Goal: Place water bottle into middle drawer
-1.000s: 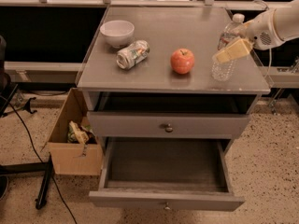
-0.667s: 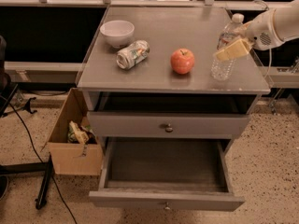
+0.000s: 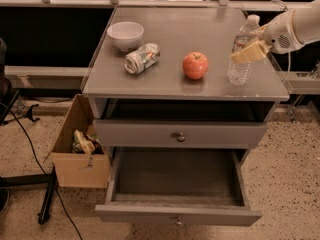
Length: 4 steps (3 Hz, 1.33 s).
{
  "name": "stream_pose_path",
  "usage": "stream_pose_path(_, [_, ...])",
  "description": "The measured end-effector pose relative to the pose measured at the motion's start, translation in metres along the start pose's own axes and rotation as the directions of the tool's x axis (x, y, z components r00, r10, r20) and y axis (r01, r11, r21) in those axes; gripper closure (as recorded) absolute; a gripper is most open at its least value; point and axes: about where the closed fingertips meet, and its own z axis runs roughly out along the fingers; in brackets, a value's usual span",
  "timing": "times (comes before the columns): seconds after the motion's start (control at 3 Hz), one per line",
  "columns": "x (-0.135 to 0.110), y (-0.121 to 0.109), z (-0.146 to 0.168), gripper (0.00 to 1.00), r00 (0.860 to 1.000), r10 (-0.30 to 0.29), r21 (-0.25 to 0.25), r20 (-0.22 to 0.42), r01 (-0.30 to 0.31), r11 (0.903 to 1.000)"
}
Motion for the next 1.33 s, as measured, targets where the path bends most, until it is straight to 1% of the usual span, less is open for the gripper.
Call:
stream_pose_path(0.33, [0.000,0.000,0.000,1.00,1.000,0.000,0.000,0.000,0.000,1.0000])
stream_pose_path(0.67, [-0.004,0.009,-0.011,1.00,1.000,-0.010,-0.038,0.010,0.010,0.9992])
stream_pose_path(1.0, [-0.013,0.030,-0.041,1.00,1.000,-0.026,-0.080,0.016,0.027,0.9964])
stream_pose_path(1.33, [-0.015,0.048,-0.067,1.00,1.000,-0.016,-0.091,0.017,0.018,0.9957])
